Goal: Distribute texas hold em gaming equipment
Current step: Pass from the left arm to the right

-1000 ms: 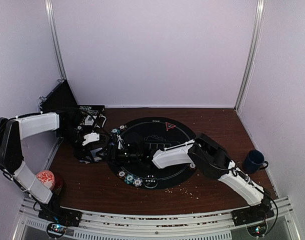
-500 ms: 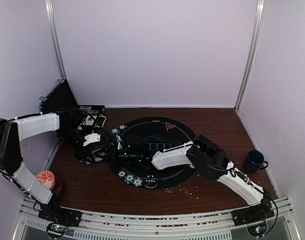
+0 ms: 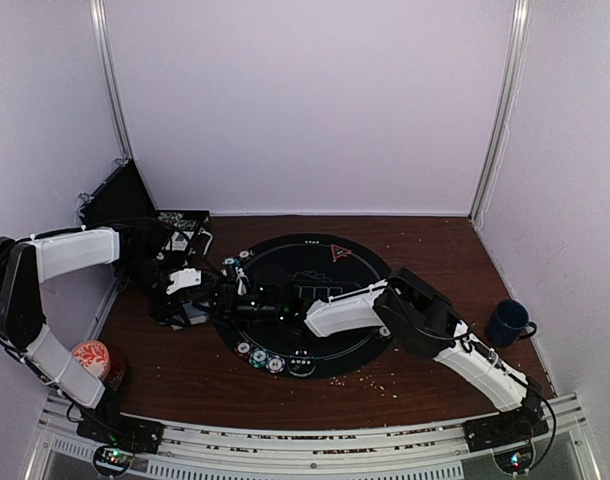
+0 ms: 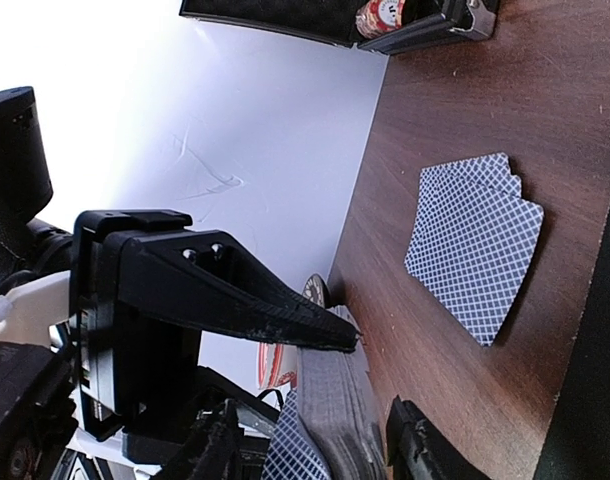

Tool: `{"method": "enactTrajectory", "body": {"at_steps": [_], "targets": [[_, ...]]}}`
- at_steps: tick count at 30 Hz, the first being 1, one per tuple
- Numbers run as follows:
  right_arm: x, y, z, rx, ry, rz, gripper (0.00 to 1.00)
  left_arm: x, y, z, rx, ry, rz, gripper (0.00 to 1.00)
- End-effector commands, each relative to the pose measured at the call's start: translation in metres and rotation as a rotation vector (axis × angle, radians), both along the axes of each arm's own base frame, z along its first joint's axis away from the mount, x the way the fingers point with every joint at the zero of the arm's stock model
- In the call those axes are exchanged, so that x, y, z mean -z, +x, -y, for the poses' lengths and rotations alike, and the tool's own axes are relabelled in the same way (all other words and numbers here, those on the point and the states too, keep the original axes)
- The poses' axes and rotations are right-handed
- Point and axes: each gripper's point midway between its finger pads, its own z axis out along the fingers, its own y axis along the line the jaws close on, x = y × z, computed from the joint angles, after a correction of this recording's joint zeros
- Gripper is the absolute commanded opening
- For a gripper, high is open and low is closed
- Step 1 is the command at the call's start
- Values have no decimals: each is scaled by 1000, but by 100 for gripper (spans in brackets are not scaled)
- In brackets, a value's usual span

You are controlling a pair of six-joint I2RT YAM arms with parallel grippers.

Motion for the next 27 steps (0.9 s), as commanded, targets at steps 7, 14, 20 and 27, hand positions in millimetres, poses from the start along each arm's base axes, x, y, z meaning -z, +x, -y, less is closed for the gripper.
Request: {"method": "enactTrajectory", "body": {"at_steps": [7, 14, 20, 27], "targets": [[13, -10, -8, -42, -10, -11, 48, -11, 5, 8, 11, -26, 46, 27], [8, -12, -11, -58, 9, -7, 27, -8, 5, 8, 15, -19, 47, 33], [2, -13, -11, -69, 27, -4, 0, -7, 4, 8, 19, -22, 56, 93], [-11, -13, -5, -66, 25, 27, 0, -8, 5, 6, 24, -15, 89, 98]]}}
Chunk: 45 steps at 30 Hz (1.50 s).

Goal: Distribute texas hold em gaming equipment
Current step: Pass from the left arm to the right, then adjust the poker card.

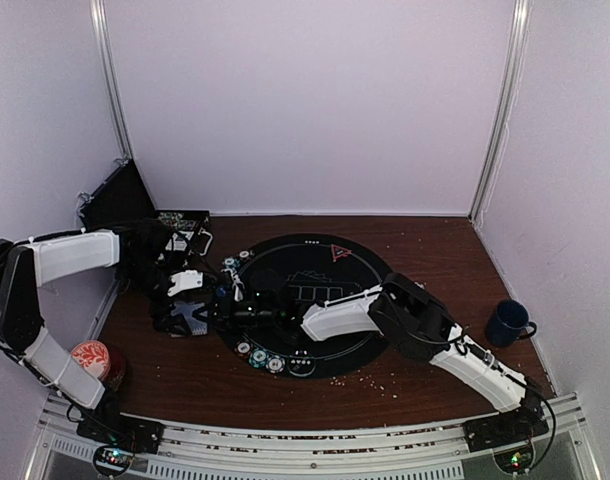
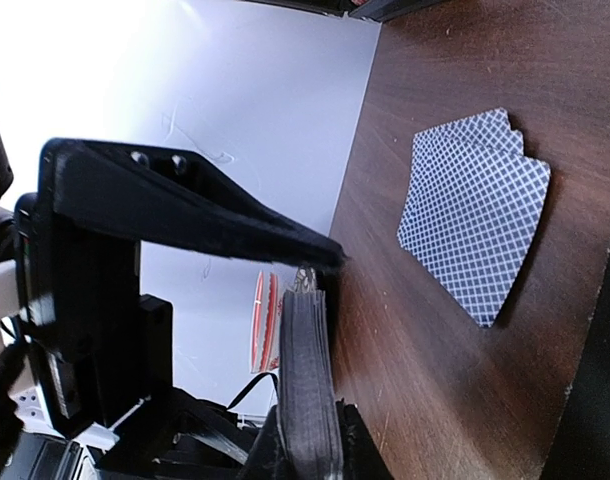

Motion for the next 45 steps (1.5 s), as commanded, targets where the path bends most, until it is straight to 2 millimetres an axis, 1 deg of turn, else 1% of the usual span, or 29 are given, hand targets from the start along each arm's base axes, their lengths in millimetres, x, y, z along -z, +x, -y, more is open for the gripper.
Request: {"method": "enactTrajectory", "body": {"at_steps": [1, 6, 7, 10, 14, 17, 18, 19, 22, 24, 26, 28, 29, 30, 33, 35, 36, 38, 41, 45], "targets": [[-25, -6, 3, -19, 27, 59, 0, -10, 6, 4, 13, -29, 64, 98], [-34, 1, 20, 9, 3, 85, 0, -17, 13, 8, 15, -49, 97, 98], [-42, 2, 25, 16, 0, 98, 0, -21, 17, 11, 12, -66, 112, 98], [-45, 4, 36, 22, -39, 119, 0, -37, 36, 21, -43, -130, 161, 98], [-59, 8, 53, 41, -76, 149, 0, -64, 51, 37, -50, -228, 212, 98], [-72, 13, 68, 62, -99, 170, 0, -83, 69, 41, -102, -279, 282, 98], [-73, 15, 75, 73, -114, 172, 0, -87, 74, 42, -115, -290, 300, 98], [-78, 20, 82, 91, -125, 177, 0, -92, 78, 45, -119, -309, 318, 98], [-99, 34, 103, 140, -146, 197, 0, -106, 84, 55, -117, -387, 336, 98], [-105, 38, 117, 153, -196, 210, 0, -112, 89, 60, -131, -427, 341, 98], [-106, 36, 132, 164, -241, 229, 0, -114, 88, 66, -106, -462, 331, 98], [-103, 34, 151, 184, -294, 251, 0, -115, 91, 73, -96, -500, 307, 98], [-110, 31, 162, 197, -302, 263, 0, -116, 94, 77, -99, -510, 292, 98], [-109, 29, 171, 211, -317, 270, 0, -115, 95, 81, -94, -511, 280, 98], [-104, 25, 200, 250, -347, 278, 0, -111, 93, 98, -49, -484, 309, 98], [-105, 22, 218, 277, -337, 282, 0, -112, 84, 112, 7, -486, 340, 98], [-97, 19, 227, 282, -341, 272, 0, -113, 78, 118, 27, -498, 348, 98], [-95, 17, 240, 303, -321, 265, 0, -120, 68, 129, 72, -544, 359, 98], [-93, 13, 251, 311, -268, 247, 0, -126, 53, 142, 133, -595, 383, 98], [-94, 11, 250, 296, -171, 221, 0, -129, 35, 155, 215, -630, 476, 98]]}}
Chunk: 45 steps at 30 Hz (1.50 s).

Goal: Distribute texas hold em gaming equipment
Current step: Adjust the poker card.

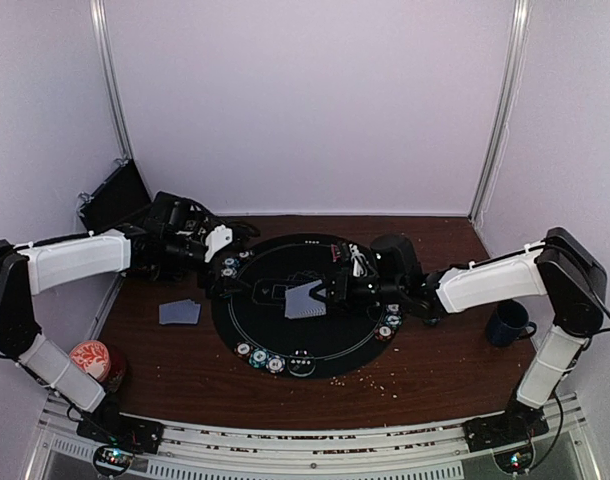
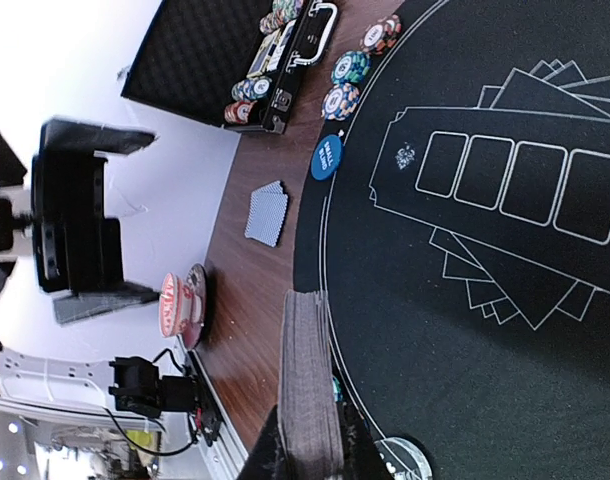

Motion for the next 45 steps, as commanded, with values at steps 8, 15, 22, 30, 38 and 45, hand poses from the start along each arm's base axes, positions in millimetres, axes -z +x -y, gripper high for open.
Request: {"method": "enactTrajectory", "body": {"at_steps": [8, 15, 22, 30, 38, 45], "targets": [[-37, 7, -43, -116, 381, -85, 0, -31, -31, 13, 66, -172, 255, 98], [-37, 11, -55, -121, 382, -76, 0, -11, -41, 15, 112, -154, 197, 98], [-36, 6, -70, -147, 377, -80, 0, 3, -45, 22, 134, -139, 155, 98], [-40, -1, -85, -171, 384, -72, 0, 20, -41, 27, 125, -107, 126, 98], [-24, 5, -89, -145, 343, -80, 0, 30, -38, 29, 111, -75, 113, 98], [-18, 6, -97, -150, 317, -79, 0, 41, -35, 32, 117, -43, 84, 98]]}}
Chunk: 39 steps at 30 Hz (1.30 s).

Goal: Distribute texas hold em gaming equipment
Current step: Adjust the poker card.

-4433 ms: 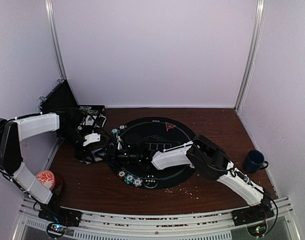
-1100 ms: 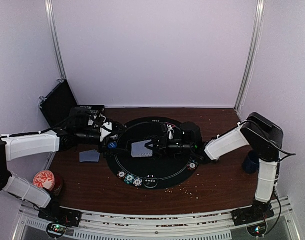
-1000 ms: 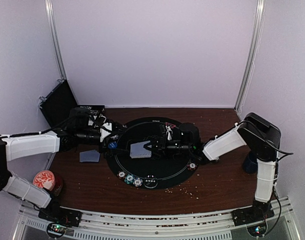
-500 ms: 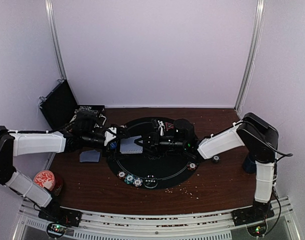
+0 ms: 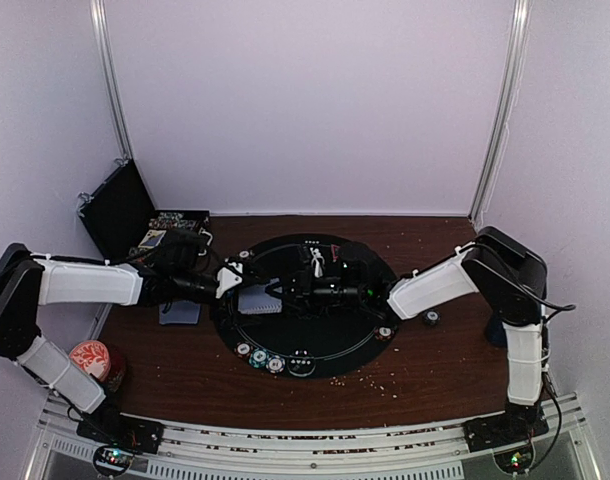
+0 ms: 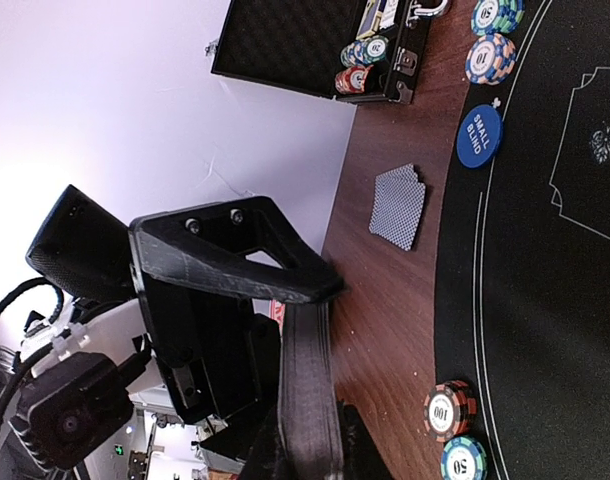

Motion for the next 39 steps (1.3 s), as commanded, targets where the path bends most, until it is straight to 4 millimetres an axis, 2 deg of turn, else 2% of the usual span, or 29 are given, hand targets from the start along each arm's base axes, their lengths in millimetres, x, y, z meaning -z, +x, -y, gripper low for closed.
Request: {"method": "enactTrajectory", "body": {"at_steps": [1, 10, 16, 20, 22, 26, 27, 39], "targets": [[-11, 3, -10, 3, 12, 52, 0, -5, 7, 7, 9, 3, 25, 98], [-1, 3, -20, -4, -38, 56, 0, -1, 5, 9, 16, 15, 24, 98], [6, 4, -24, -4, -55, 53, 0, 0, 4, 10, 24, 21, 22, 88], [3, 3, -26, -12, -40, 52, 0, 4, 4, 10, 26, 31, 16, 82], [1, 2, -26, -12, -36, 54, 0, 5, 5, 10, 27, 35, 16, 84], [-5, 2, -25, -12, -33, 62, 0, 11, 5, 10, 31, 48, 6, 97], [-6, 2, -25, -11, -32, 65, 0, 12, 5, 10, 29, 52, 5, 98], [-11, 0, -23, -13, -23, 70, 0, 20, 8, 11, 29, 79, -9, 91]]}}
